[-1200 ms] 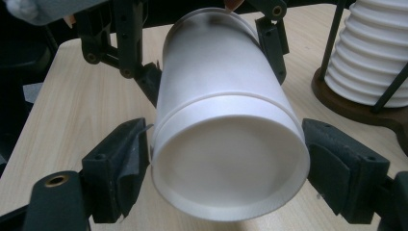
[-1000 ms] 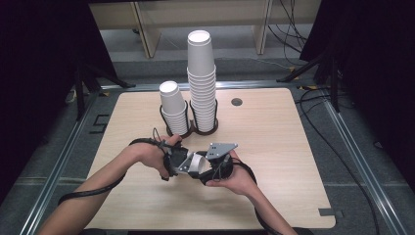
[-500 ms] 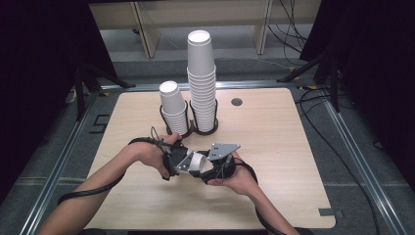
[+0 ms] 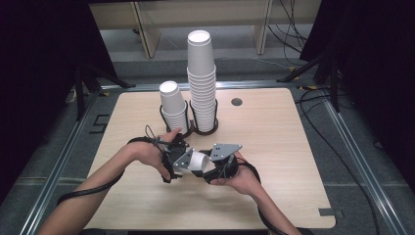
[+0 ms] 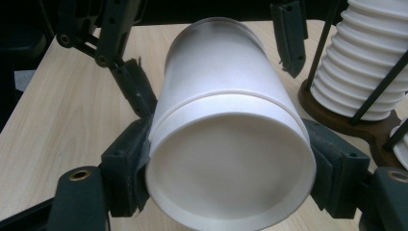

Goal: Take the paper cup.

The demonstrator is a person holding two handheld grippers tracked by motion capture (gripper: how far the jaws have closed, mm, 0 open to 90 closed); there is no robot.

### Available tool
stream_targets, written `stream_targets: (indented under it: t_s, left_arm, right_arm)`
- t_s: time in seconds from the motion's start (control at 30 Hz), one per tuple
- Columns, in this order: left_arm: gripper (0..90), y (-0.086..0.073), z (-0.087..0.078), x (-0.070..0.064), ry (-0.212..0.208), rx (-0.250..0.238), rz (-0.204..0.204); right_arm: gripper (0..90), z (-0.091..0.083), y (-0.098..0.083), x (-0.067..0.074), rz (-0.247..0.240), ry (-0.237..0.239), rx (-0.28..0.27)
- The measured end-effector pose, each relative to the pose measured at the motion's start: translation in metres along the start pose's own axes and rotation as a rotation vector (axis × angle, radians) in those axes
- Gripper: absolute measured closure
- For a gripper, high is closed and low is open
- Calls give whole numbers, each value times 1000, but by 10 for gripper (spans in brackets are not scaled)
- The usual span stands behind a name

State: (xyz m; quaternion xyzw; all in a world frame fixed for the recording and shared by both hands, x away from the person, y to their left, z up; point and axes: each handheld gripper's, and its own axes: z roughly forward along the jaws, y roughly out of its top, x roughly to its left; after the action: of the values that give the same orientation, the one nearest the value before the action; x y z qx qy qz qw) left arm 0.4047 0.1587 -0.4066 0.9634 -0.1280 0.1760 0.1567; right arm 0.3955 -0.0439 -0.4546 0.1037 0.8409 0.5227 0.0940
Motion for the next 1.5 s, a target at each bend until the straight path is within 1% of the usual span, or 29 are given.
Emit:
stream_targets:
  t_s: [0.07,0.2,0.27,0.3,0.33,0.4,0.43,0.5,0.6,0.7,0.73,0.77,0.8,0.83,0.87,0.9,1.0,1.03,1.07,1.1,1.13,1.17,1.2,1.23,1.27,1.3,1.37,1.47,1.5]
  left_arm:
    - [0,-1,-1,0,14,-7,-2]
    - [6,-4,-3,0,34,-48,-32]
    - [7,-7,-4,0,54,-62,-37]
    - [8,-7,-5,0,57,-66,-48]
    - [8,-9,-6,0,64,-69,-49]
    - [8,-11,-8,0,79,-83,-66]
    - [8,-12,-8,0,82,-86,-68]
    - [9,-15,-11,-1,94,-108,-83]
    - [11,-19,-14,-1,103,-135,-103]
    - [12,-26,-17,-1,113,-167,-121]
    - [12,-28,-19,-1,109,-176,-129]
    - [12,-30,-20,-1,106,-189,-133]
    - [13,-32,-20,-2,108,-199,-136]
    - [14,-34,-21,-2,109,-214,-149]
    - [14,-36,-20,-3,114,-238,-157]
    - [17,-38,-20,-4,118,-246,-160]
    - [21,-44,-20,-6,128,-291,-190]
    - [25,-46,-20,-6,138,-308,-197]
    - [30,-47,-20,-6,136,-314,-198]
    - [30,-50,-20,-6,131,-326,-209]
    - [31,-51,-18,-7,142,-341,-216]
    - [38,-52,-18,-7,146,-343,-218]
    - [38,-53,-17,-7,138,-343,-222]
    - [38,-54,-16,-8,148,-353,-226]
    - [39,-56,-14,-9,146,-373,-243]
    - [40,-56,-14,-9,132,-364,-228]
    - [44,-58,-12,-11,137,-389,-244]
    - [48,-60,-11,-11,126,-424,-260]
    - [50,-60,-11,-11,125,-435,-259]
  right_arm:
    - [278,0,-1,0,-3,-6,-5]
    - [278,-2,-2,-1,4,-8,-5]
    - [278,-4,-3,-1,7,-12,-1]
    - [277,-4,-3,-2,8,-12,1]
    - [277,-4,-4,-2,10,-18,-7]
    - [277,-5,-5,-3,3,-24,-13]
    - [277,-6,-6,-4,9,-22,-9]
    - [277,-7,-6,-4,14,-23,-9]
    - [277,-9,-7,-6,-11,-30,-11]
    - [277,-11,-8,-5,11,-25,-9]
    - [277,-12,-8,-5,14,-22,-3]
    - [277,-12,-8,-6,2,-32,-12]
    - [277,-14,-8,-6,1,-31,-8]
    - [277,-14,-8,-6,2,-31,-10]
    - [277,-15,-8,-5,26,-26,-4]
    - [277,-16,-9,-7,4,-30,-12]
    - [277,-17,-9,-7,22,-27,-12]
    - [277,-17,-9,-7,13,-34,-18]
    - [277,-19,-9,-8,9,-27,-12]
    - [277,-19,-9,-8,10,-27,-11]
    - [277,-19,-10,-8,17,-26,-15]
    - [277,-19,-10,-8,14,-26,-16]
    - [277,-19,-10,-9,13,-25,-15]
    - [277,-19,-10,-9,12,-25,-16]
    - [277,-19,-10,-9,13,-25,-16]
    - [277,-20,-10,-9,14,-23,-14]
    - [277,-20,-10,-9,13,-20,-10]
    - [276,-20,-10,-9,12,-14,-12]
    - [276,-20,-10,-10,8,-9,-5]
